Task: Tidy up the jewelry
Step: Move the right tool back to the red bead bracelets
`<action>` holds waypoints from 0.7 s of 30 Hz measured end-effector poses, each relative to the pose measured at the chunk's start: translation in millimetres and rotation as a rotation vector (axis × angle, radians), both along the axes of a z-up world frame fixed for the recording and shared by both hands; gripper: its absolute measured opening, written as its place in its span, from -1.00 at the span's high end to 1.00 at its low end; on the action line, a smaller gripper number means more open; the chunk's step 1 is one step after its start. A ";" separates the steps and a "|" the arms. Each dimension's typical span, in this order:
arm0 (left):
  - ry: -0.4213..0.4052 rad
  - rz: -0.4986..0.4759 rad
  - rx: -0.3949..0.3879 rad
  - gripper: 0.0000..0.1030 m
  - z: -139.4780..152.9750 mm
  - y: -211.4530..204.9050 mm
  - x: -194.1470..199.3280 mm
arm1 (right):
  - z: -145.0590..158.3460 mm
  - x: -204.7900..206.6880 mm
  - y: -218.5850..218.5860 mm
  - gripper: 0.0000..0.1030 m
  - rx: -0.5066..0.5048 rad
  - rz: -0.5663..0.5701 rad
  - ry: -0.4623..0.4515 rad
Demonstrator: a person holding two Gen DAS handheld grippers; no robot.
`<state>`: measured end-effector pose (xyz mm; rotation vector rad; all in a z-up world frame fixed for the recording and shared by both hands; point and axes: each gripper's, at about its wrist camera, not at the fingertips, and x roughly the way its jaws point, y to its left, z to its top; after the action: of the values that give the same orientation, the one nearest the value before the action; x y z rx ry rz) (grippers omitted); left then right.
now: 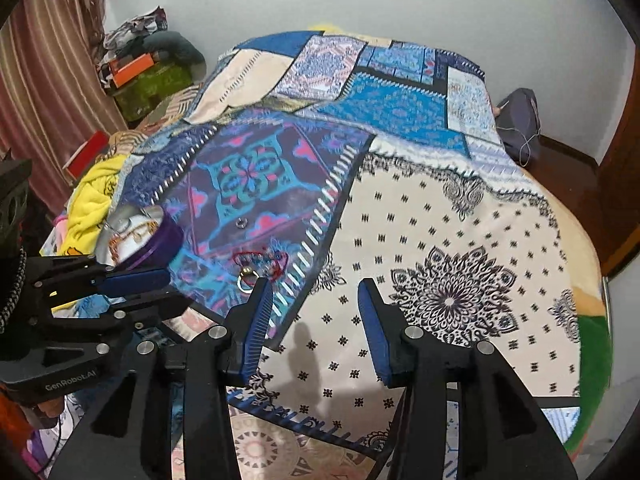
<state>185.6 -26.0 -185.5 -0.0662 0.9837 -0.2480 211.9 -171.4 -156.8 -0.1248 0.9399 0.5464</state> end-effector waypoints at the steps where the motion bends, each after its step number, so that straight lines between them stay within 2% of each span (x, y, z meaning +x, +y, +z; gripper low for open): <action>1: 0.009 -0.006 0.001 0.48 -4.6 -3.3 2.7 | -2.5 0.4 -0.8 0.21 -0.001 0.002 0.003; 8: 0.049 -0.052 0.020 0.48 -25.1 -21.7 21.6 | -15.6 6.2 -8.8 0.21 0.005 0.010 0.035; 12: 0.078 -0.047 0.029 0.48 -37.1 -25.1 36.7 | -21.1 10.6 -13.4 0.21 0.016 0.008 0.054; 18: 0.063 -0.049 0.042 0.48 -42.5 -31.1 47.7 | -26.3 14.7 -16.7 0.21 0.035 0.008 0.073; 20: 0.050 -0.046 0.056 0.53 -44.0 -33.5 48.5 | -27.6 15.7 -15.9 0.21 0.041 0.009 0.078; 21: 0.042 -0.043 0.072 0.61 -44.5 -35.1 48.5 | -28.4 16.0 -15.5 0.21 0.042 0.012 0.081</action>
<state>234.1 -61.1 -230.0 0.0152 1.0356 -0.2515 227.9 -186.9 -185.1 -0.0705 1.0057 0.5853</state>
